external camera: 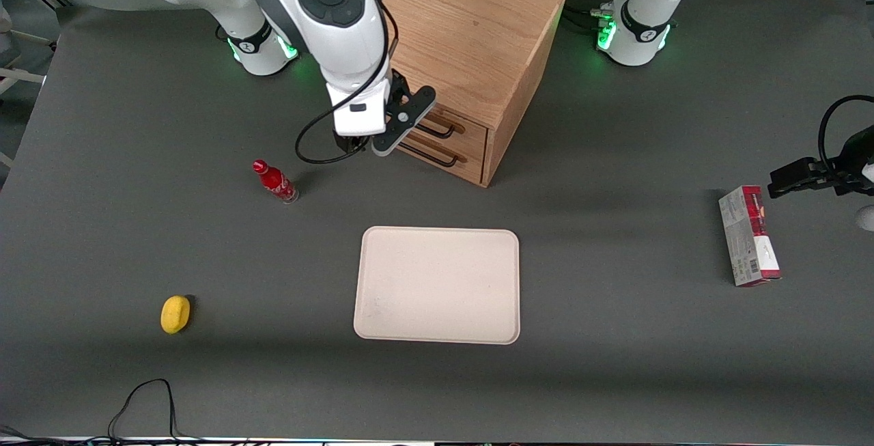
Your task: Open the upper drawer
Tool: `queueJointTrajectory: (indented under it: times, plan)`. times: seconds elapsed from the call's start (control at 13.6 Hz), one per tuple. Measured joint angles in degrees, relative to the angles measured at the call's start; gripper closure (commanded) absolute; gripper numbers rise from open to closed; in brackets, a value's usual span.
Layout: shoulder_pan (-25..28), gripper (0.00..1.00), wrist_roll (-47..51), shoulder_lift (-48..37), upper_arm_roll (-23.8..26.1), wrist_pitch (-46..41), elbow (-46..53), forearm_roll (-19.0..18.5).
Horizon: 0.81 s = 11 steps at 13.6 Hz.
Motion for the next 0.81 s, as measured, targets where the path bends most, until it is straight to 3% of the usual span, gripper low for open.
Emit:
queueJointTrajectory:
  times: [0.15,0.37,0.81]
  plan:
    - [0.8,0.00,0.0,0.0,0.1,0.0,0.0,0.5]
    - [1.2,0.00,-1.8,0.0,0.1,0.0,0.0,4.4]
    - [1.1,0.00,-9.5,0.0,-0.1,-0.1,0.0,5.3]
